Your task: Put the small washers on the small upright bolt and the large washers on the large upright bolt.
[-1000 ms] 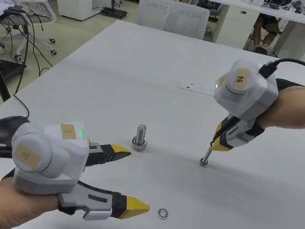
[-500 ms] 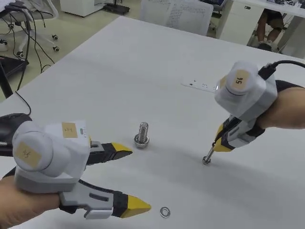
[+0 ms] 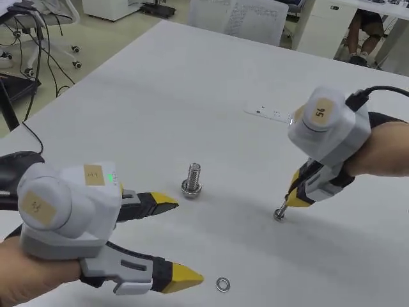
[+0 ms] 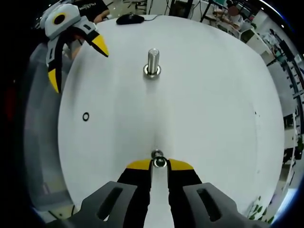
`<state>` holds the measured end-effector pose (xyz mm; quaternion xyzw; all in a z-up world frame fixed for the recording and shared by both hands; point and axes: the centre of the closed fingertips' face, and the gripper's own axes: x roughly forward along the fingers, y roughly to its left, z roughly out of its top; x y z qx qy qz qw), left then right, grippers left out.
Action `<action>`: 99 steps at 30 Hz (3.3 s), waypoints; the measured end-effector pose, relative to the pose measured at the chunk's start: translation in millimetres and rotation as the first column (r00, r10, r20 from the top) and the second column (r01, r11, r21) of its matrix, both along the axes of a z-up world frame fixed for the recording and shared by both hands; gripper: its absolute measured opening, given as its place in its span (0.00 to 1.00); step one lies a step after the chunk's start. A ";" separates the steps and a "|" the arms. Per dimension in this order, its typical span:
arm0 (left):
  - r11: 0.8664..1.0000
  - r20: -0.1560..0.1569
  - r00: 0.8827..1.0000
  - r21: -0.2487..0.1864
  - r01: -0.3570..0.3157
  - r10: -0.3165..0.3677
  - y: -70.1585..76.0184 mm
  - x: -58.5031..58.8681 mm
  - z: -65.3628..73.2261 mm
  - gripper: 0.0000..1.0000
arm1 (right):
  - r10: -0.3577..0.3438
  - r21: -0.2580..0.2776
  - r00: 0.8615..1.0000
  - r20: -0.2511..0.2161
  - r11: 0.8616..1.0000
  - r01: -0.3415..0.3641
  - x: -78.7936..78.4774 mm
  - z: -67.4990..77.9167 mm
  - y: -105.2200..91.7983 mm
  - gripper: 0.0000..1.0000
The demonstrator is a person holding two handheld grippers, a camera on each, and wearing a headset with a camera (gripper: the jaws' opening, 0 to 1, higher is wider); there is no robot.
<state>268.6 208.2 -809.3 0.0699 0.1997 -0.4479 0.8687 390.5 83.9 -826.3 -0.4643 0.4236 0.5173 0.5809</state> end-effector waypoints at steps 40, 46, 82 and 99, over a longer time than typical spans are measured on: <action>1.000 -0.015 1.000 0.004 -0.009 0.009 4.9 0.0 -4.3 0.67 | 0.002 -0.029 0.999 -0.043 1.000 -0.003 -4.1 -38.9 5.5 0.14; 1.000 -0.014 1.000 0.003 -0.010 0.010 4.1 -0.3 -3.6 0.67 | 0.005 -0.028 0.999 -0.042 1.000 -0.006 -4.6 -38.6 6.2 0.15; 1.000 -0.011 1.000 0.007 -0.002 0.002 2.3 -3.0 -0.4 0.67 | -0.036 -0.011 0.999 -0.032 0.999 0.035 -1.5 -33.3 -9.9 0.26; 1.000 -0.010 1.000 0.011 0.006 -0.006 2.0 -1.4 -1.9 0.67 | -0.055 -0.018 0.998 -0.038 0.998 0.054 -17.8 -35.4 -28.9 0.28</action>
